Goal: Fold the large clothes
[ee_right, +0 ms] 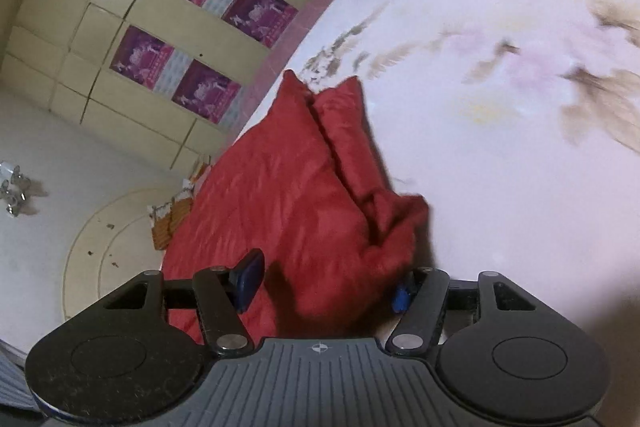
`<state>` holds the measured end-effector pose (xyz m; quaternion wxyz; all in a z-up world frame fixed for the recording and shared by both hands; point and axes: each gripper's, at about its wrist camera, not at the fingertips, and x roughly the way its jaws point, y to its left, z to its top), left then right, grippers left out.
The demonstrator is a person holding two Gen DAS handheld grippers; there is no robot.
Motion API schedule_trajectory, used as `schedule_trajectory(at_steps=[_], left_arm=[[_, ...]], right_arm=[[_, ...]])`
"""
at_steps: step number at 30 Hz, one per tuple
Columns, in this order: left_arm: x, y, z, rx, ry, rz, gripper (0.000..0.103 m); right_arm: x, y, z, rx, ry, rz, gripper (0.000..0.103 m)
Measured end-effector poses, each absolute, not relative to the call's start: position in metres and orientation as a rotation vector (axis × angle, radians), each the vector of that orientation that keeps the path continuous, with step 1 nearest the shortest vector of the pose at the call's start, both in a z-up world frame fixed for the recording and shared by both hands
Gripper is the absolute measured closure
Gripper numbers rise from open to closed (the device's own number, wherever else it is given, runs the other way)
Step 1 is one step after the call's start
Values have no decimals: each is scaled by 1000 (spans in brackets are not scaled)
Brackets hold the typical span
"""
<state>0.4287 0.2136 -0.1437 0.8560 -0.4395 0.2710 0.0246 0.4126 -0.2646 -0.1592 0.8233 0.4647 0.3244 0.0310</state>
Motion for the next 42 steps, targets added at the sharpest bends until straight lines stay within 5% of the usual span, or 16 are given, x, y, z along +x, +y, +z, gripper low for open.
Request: schedule_trajectory(at_steps=[2,3,5,9,42], left_arm=[[433,212,-144,-892,592,61,61],[436,211,-142,-859,612,61,64],[435,212,-139,-839,613,63,74],[423,210,-127,-835,585,42,81],[182,136,-114,-859,603,45,82]], right_arm=[[423,-260,-157,946,696,65,42],[429,-258,-155,914,709,63,60],[427,-254,-159,896,731,90,74],[421,-254,-149,869,718,107,86],[203,-331,-116,746,791,201,87]])
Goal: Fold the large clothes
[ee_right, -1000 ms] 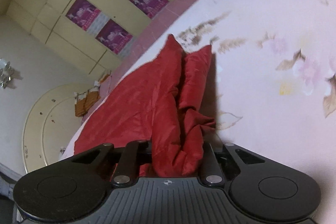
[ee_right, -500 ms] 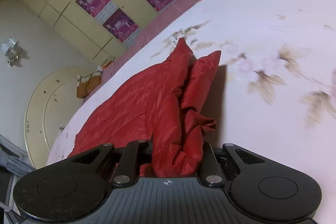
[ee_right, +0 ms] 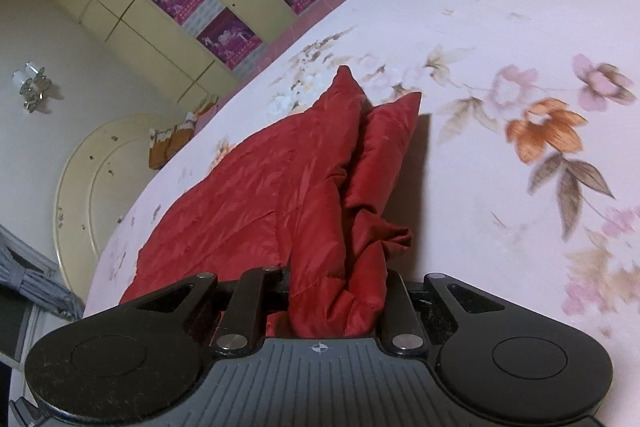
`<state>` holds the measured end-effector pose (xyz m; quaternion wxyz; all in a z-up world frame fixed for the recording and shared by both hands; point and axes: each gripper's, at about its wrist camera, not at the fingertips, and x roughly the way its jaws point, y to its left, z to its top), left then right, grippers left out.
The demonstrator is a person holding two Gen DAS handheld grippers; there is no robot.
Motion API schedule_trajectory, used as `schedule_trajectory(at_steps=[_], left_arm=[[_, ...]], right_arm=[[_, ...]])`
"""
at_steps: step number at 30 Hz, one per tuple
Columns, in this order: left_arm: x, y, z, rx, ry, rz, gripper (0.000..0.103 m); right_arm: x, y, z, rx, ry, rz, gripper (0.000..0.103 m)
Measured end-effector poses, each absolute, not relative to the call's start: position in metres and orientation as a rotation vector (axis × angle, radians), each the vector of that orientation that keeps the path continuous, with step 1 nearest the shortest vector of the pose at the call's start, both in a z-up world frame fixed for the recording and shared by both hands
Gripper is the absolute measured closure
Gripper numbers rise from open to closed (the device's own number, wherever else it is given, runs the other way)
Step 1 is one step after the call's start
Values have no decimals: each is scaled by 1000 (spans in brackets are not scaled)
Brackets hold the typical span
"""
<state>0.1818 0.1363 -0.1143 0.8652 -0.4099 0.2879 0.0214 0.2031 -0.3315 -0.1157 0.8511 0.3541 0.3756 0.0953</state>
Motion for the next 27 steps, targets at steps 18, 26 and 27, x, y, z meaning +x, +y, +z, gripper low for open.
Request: schedule_trajectory(at_steps=[18,26,27], left_arm=[[158,130,-124,-821,596,101,17],[183,154,-134,-938,551,116,23],[180,159,-134,-955,544,117,23]], right_arm=[[179,-353,-112,628,733,-22,34],[209,-280,-67,478,701,166,94],[213,-268,-67,475,704,183,94]])
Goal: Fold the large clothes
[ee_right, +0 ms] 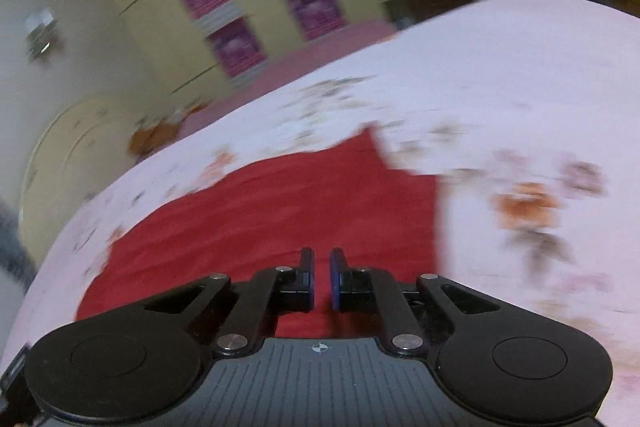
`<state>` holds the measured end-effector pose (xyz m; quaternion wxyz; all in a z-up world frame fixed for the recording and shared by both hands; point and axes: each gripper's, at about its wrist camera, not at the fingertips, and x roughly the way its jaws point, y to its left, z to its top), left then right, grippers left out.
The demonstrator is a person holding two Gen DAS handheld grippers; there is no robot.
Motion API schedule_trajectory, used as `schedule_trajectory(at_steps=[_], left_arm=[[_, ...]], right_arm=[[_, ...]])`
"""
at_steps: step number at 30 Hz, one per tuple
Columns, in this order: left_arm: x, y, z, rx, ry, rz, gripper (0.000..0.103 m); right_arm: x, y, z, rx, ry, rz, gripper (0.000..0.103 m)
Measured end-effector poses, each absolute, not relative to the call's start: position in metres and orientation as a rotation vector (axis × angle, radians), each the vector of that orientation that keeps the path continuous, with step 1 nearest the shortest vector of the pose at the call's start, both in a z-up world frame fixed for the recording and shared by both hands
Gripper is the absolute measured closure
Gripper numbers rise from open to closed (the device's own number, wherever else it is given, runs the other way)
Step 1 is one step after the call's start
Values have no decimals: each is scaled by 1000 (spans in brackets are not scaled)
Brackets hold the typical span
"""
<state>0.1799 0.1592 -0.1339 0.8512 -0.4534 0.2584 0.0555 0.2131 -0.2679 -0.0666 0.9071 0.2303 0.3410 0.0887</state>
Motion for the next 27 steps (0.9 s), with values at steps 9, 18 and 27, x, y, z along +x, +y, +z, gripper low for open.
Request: schedule_trajectory(at_steps=[9,18,27], left_arm=[[177,157,-137,-1005,608,45,22],[214,150,-133,-910,570,2,80],[212,115,-75,-641,515,-70,81]], right_arm=[[232,-205,-84,481,768,303,94],[261,-145,-113,321,854,341,96],[266,-157,-116,410,895,307,98]])
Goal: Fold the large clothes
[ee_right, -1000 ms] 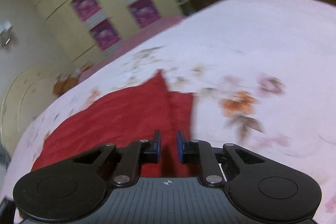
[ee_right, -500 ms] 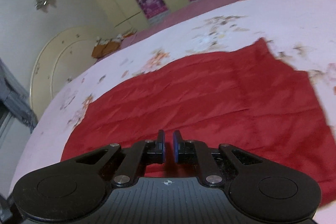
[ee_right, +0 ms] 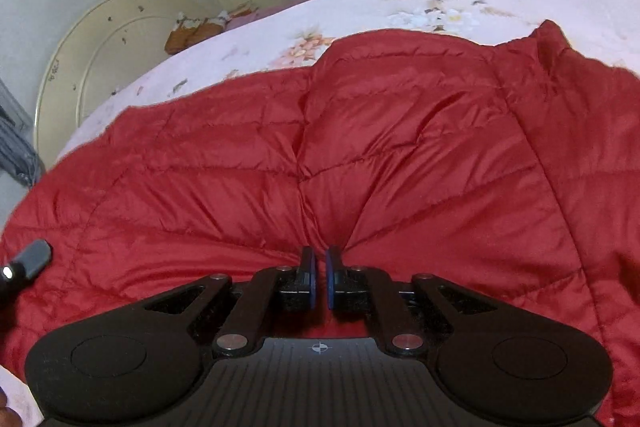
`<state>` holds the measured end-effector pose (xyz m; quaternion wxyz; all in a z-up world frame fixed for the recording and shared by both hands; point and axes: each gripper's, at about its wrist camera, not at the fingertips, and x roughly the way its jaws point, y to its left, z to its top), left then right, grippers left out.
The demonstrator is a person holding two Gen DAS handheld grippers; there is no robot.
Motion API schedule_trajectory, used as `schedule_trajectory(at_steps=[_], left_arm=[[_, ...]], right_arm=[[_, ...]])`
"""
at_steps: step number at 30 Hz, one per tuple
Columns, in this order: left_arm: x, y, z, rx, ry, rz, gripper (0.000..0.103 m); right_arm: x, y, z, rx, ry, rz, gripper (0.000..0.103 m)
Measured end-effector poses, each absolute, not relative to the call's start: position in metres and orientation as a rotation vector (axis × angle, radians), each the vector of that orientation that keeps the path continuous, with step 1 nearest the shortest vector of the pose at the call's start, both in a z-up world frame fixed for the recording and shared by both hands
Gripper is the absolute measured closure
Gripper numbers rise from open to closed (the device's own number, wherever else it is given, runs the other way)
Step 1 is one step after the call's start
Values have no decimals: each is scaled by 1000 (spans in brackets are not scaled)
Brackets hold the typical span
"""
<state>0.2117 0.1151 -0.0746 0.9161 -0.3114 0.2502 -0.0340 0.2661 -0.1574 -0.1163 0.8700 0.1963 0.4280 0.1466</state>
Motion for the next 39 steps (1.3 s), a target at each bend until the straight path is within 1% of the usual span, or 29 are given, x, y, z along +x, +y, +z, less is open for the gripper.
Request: schedule_trajectory(at_steps=[2,5,9,12,16,20,28,31,33,34,35,36,37,38,39], left_arm=[[212,111,-67,-617,518,-83,81],[212,101,-57,-567,513,-99,81],[217,85,-44,-518,514,-124,81],[219,71,-36,-476,518,-131,81],[222,53,-23,-433,506,-131,81],[225,24,-8,-398,487,-127,81],[241,-71,10,-313,491,-169,81],[256,-109,2,-283,548,-219,81],[272,-136,-12,-250,642,-272,81],[281,-150,-23,-233,697,-309,71],[290,-163,-36,-226,758,-349,57],[296,-174,-47,-239,815,-371,51],[296,-182,-50,-264,837,-389,43],[293,-185,-46,-294,816,-419,34],[289,-183,-38,-347,778,-459,33]], right_arm=[[252,-169,-100,418,860,323,98],[233,-183,-92,424,899,338,98],[222,-179,-116,381,995,347,98],[226,-170,-128,362,995,348,101],[237,-183,-129,416,1012,381,101],[233,-225,-106,476,874,393,100],[260,-322,-95,543,789,357,100],[272,-347,-95,560,781,339,100],[274,-366,-95,568,786,324,100],[274,-373,-94,572,790,314,100],[272,-381,-95,577,794,299,100],[273,-391,-98,590,797,288,99],[271,-399,-101,610,805,277,94],[268,-407,-101,617,817,254,49],[265,-415,-99,612,796,227,8]])
